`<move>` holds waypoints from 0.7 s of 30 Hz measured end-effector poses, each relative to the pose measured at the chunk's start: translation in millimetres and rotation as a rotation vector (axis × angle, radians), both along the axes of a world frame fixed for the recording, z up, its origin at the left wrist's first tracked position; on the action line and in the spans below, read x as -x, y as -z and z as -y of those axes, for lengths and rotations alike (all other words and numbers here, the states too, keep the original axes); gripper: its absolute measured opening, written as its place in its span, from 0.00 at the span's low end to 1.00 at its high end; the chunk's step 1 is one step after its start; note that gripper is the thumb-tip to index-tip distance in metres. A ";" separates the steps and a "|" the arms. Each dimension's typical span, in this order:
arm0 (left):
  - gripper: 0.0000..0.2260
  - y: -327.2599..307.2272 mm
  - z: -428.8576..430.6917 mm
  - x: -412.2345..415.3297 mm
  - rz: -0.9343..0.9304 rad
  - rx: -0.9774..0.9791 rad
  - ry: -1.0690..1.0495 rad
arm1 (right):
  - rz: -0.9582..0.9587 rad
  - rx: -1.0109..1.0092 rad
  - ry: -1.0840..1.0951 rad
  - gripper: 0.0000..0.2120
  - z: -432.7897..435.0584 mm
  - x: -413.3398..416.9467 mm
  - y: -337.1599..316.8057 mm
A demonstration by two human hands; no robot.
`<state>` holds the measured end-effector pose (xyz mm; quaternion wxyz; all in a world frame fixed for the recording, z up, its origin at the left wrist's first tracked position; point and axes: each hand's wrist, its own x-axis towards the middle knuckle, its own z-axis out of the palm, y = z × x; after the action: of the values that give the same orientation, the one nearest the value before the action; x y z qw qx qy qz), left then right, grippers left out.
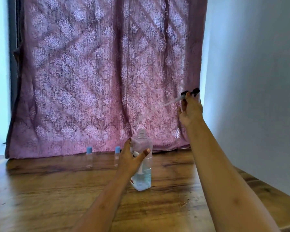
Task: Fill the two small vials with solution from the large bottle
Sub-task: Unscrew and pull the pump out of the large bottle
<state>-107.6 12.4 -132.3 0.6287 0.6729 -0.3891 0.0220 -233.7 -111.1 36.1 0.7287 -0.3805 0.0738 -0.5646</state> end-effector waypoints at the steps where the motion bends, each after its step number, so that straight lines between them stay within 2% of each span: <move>1: 0.34 -0.5 -1.7 1.3 -0.016 0.008 0.014 | -0.020 -0.043 -0.022 0.07 4.8 -1.7 10.4; 3: 0.35 -0.8 -3.8 -0.1 -0.029 0.013 0.032 | -0.055 -0.122 -0.064 0.05 18.5 -5.3 31.1; 6: 0.38 -3.7 -7.0 -5.8 0.022 -0.049 0.042 | -0.180 -0.191 -0.114 0.09 42.5 -6.8 61.9; 11: 0.45 -7.7 -11.1 -16.5 0.000 -0.085 0.118 | -0.498 -0.272 -0.084 0.10 75.6 -10.8 127.8; 14: 0.42 -3.9 -9.6 -23.9 -0.015 -0.108 0.157 | -0.751 -0.261 -0.076 0.10 83.9 -18.4 165.1; 17: 0.43 -8.1 -13.4 -23.2 -0.022 -0.113 0.186 | -1.015 -0.128 -0.074 0.11 80.2 -35.8 185.5; 21: 0.40 -11.6 -17.6 -25.4 -0.048 -0.135 0.214 | -1.223 0.175 0.009 0.09 75.5 -67.7 193.8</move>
<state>-82.2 30.0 -120.7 0.5901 0.6687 -0.4439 -0.0874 -165.9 -186.7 -157.7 0.5180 -0.6934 0.4331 -0.2515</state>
